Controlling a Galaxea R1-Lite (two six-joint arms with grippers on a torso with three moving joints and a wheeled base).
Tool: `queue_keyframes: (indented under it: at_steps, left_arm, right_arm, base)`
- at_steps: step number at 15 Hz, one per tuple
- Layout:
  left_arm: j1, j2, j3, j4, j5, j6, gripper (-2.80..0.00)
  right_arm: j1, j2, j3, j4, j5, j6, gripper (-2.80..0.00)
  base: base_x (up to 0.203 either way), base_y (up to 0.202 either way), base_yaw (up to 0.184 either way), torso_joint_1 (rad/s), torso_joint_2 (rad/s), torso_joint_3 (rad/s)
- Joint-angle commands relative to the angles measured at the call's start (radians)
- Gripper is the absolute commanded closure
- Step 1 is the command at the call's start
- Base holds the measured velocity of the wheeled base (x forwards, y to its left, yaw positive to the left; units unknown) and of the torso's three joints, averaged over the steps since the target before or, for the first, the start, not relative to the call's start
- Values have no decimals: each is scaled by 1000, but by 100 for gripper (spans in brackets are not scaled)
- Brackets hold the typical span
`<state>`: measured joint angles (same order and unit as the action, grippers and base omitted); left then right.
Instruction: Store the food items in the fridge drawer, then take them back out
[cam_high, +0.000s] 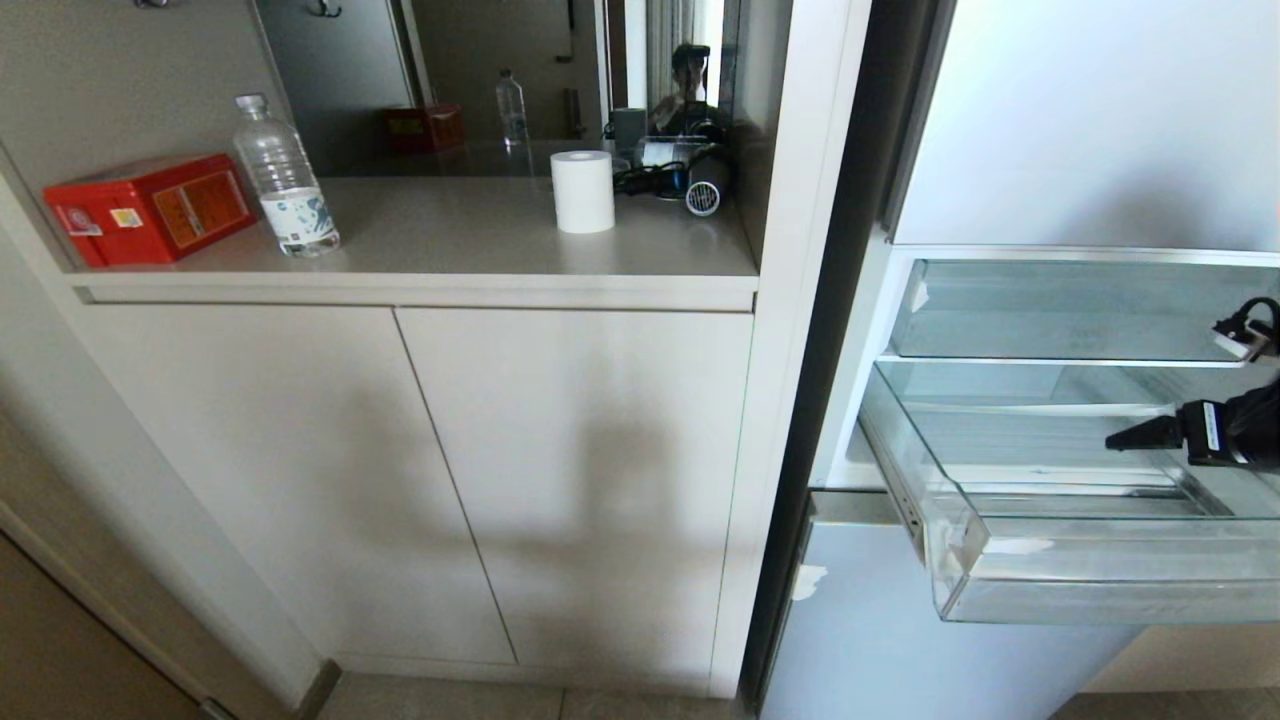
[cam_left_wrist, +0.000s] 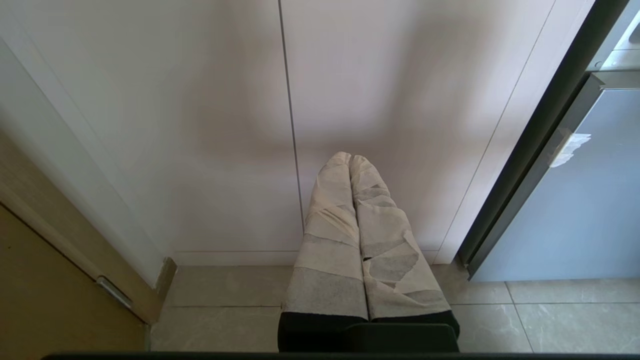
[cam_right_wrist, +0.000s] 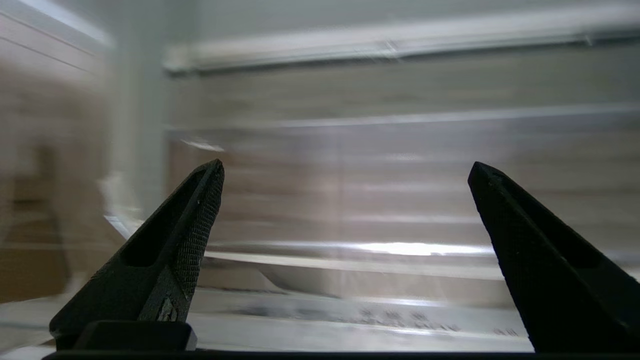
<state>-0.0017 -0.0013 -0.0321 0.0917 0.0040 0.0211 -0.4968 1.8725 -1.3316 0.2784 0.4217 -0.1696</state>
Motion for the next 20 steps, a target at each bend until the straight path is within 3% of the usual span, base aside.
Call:
queue_keyframes:
  at_steps: [1, 9, 13, 14, 15, 17, 18, 20]
  left_arm:
    - [0, 1, 0, 0, 1, 0, 0]
    - [0, 1, 0, 0, 1, 0, 0]
    - [0, 1, 0, 0, 1, 0, 0]
    - [0, 1, 0, 0, 1, 0, 0]
    - [0, 1, 0, 0, 1, 0, 0]
    - [0, 1, 0, 0, 1, 0, 0]
    - [0, 1, 0, 0, 1, 0, 0]
    - [0, 1, 0, 0, 1, 0, 0]
  right_arm:
    - [1, -89, 67, -51, 59, 17, -280]
    - [3, -757, 558, -219, 107, 58, -280]
    - [2, -1058, 754, -264, 109, 182, -280]
    - [2, -1124, 795, -268, 107, 215, -13]
    - [2, -1177, 832, -271, 104, 237, 0]
    - [30, -1223, 879, -272, 86, 262, 0]
    - [90, -1229, 884, -271, 44, 264, 0]
    - [290, -1258, 909, -271, -137, 262, 0]
  base:
    - [0, 0, 0, 0, 0, 0]
    - [0, 0, 0, 0, 0, 0]
    - [0, 0, 0, 0, 0, 0]
    - [0, 0, 0, 0, 0, 0]
    - [0, 0, 0, 0, 0, 0]
    - [0, 0, 0, 0, 0, 0]
    - [0, 0, 0, 0, 0, 0]
    - [0, 0, 0, 0, 0, 0]
